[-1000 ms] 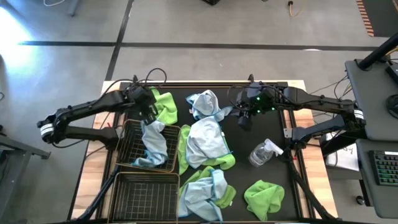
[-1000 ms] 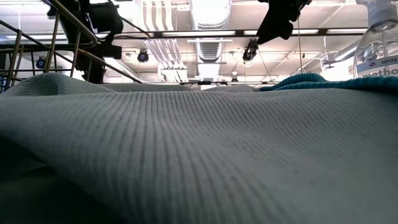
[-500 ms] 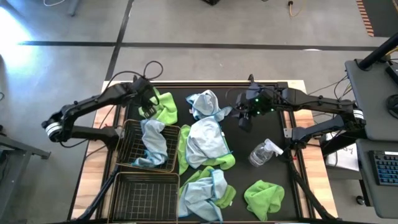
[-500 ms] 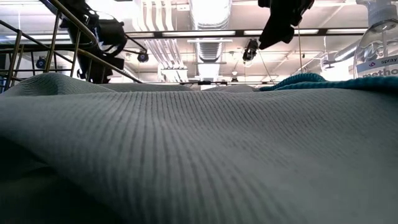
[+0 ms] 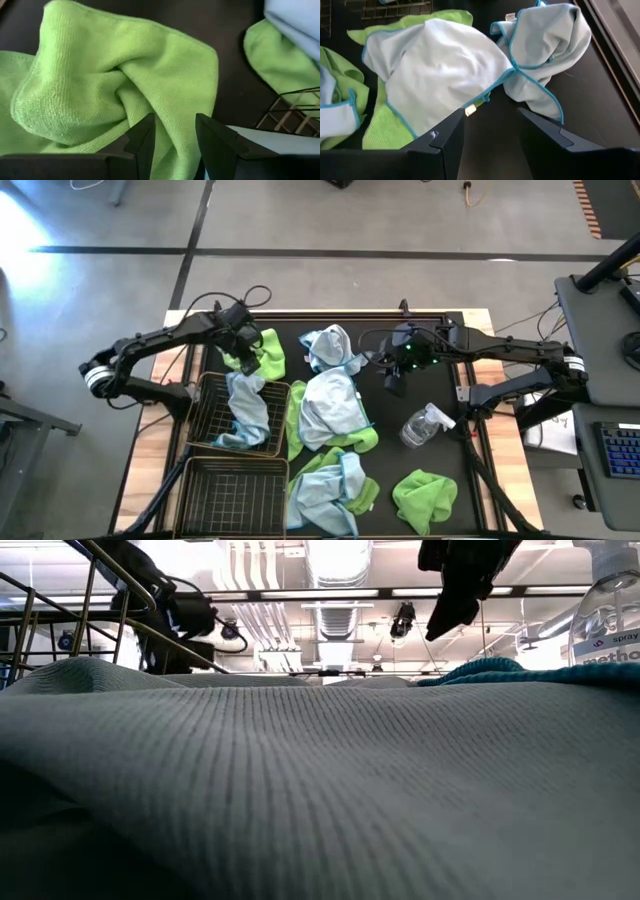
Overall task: Sort microfiber towel by color & place in baskets
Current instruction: Put the top left green towel into the bottom wire basket
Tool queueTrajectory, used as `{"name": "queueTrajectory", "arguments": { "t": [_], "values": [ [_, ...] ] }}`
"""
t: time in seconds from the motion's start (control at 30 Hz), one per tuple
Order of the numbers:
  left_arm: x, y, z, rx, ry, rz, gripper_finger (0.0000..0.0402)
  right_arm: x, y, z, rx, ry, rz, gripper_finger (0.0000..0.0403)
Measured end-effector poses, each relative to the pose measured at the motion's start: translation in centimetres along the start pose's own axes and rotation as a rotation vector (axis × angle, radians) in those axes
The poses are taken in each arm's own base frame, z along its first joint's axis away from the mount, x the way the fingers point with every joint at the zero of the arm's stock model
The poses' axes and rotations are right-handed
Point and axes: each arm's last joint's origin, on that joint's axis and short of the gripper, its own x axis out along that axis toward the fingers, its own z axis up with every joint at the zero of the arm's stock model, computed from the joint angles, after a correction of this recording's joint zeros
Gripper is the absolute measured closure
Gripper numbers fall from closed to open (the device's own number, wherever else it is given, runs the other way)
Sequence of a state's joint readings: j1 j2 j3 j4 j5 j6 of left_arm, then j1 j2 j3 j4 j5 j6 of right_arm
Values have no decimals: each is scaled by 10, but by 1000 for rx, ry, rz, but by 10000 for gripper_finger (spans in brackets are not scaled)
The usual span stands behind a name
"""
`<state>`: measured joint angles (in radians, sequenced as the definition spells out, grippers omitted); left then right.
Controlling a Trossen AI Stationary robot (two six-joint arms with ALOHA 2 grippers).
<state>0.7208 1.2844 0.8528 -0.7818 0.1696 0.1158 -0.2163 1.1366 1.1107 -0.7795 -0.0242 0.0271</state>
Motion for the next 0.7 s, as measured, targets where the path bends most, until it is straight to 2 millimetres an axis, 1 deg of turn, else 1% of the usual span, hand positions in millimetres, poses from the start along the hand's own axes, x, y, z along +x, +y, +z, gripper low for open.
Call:
{"name": "queueTrajectory", "arguments": {
  "t": [0.2, 0.33, 0.5, 0.7],
  "values": [
    [13, 2, 1, -22, 57, -19, 276, 5, 0, -6, 7, 25, -1, 232],
    [11, 1, 2, -25, 50, -19, 276, 6, 0, -7, 13, 31, -1, 232],
    [8, -1, 2, -17, 32, -64, 276, 6, 0, -7, 13, 30, -1, 232],
    [2, 0, 0, 9, 22, 4, 276, 6, 0, -7, 18, 30, -1, 232]
  ]
}}
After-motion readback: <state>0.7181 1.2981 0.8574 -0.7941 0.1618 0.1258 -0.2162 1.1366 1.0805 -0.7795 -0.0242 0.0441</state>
